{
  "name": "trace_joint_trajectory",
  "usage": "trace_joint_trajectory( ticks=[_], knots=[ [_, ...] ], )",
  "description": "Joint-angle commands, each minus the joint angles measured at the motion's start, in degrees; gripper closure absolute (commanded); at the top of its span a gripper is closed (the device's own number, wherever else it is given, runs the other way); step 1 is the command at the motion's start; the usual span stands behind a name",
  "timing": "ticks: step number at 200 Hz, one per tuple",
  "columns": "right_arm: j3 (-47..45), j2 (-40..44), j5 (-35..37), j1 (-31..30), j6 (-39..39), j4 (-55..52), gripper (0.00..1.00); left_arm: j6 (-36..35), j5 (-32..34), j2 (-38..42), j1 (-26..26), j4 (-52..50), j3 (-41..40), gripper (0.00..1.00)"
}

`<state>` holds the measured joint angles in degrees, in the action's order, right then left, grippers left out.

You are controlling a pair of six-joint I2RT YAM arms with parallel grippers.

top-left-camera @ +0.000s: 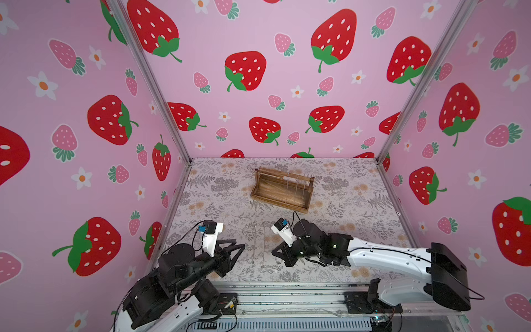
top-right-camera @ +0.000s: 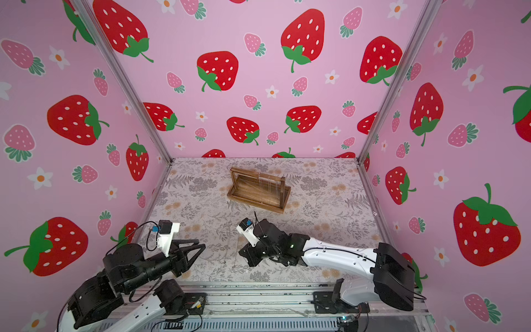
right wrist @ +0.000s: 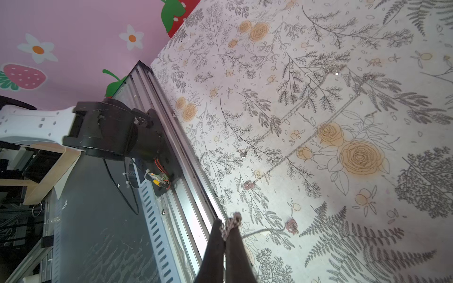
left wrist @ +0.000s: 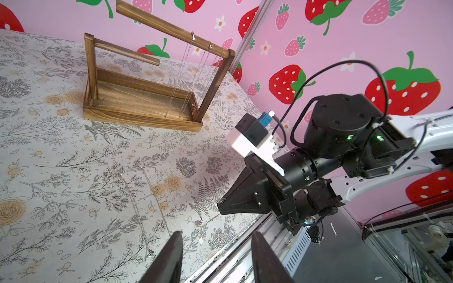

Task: Take the necklace off the jewelry display stand
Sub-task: Place the necklace at the center of the board.

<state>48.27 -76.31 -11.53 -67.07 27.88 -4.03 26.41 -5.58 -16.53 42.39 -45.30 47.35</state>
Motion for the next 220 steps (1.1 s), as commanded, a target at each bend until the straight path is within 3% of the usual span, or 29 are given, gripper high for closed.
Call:
trace_joint_trajectory(
  ticks=[1,220],
  knots=[
    [0.58,2.19,-0.82,-0.43,0.33,0.75,1.00,-0.05,-0.01,0.30,0.08,0.38,-0.43,0.53],
    [1.95,2.93,-4.55,-1.92,-1.68,4.33,1.00,-0.14,-0.12,0.06,0.10,0.56,-0.51,0.55]
  ],
)
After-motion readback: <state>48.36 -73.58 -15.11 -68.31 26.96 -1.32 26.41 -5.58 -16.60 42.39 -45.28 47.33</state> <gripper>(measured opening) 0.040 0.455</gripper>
